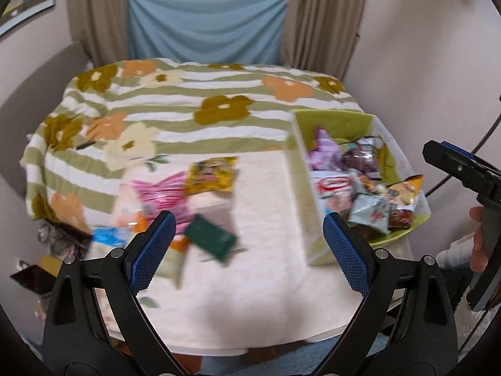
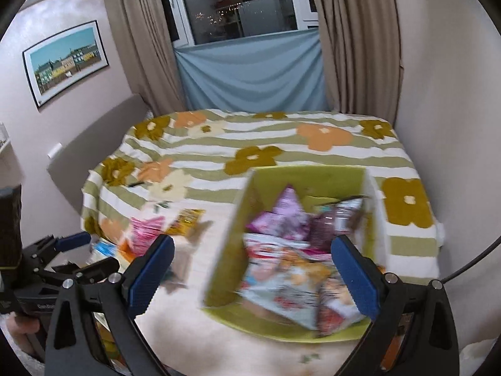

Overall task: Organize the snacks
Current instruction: 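Move both tools back toward the remaining snack bags on the table, then grasp the blue-white bag with the left tool while the right tool grasps the cream-orange bag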

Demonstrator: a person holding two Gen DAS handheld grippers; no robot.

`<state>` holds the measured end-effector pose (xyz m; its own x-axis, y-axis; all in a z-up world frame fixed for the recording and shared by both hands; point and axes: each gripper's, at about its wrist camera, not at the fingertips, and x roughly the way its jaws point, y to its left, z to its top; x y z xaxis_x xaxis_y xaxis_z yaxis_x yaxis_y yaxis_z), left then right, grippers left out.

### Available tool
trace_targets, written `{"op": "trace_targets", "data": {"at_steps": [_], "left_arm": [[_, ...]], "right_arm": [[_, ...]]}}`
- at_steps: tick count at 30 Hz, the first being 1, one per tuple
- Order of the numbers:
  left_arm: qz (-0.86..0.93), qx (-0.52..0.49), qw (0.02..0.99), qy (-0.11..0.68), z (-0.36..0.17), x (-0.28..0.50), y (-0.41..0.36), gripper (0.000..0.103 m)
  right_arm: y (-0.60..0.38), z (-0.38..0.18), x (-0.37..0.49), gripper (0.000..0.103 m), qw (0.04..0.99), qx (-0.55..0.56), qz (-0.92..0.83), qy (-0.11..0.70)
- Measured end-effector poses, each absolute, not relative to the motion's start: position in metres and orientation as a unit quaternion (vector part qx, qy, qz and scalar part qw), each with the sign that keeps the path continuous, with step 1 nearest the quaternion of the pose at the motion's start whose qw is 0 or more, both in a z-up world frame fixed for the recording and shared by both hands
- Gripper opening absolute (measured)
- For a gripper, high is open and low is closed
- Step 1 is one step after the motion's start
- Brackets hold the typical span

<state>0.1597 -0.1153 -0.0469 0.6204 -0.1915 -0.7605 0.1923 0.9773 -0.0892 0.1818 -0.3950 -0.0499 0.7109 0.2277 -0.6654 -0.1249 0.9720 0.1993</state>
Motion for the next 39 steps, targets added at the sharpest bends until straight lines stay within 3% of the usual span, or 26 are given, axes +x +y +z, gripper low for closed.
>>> {"op": "trace_targets", "data": {"at_steps": [17, 28, 39], "left_arm": [[-0.058, 0.017, 0.883, 0.466, -0.089, 0.184, 0.083, 0.095], [-0.068, 0.013, 0.836, 0.544, -0.167, 0.218, 0.103, 0.095], [-0.016, -0.002, 0.818, 0.574, -0.210, 0.246, 0.098, 0.094]], "right_arm": [[-0.202, -0.085, 0.198, 0.100, 0.909, 0.056, 0.145, 0.387], [-0.136, -0.157, 0.203, 0.100, 0.876, -0.031, 0.183, 0.445], [-0.107, -0.221, 0.229, 0.100, 0.833, -0.100, 0.268, 0.474]]}}
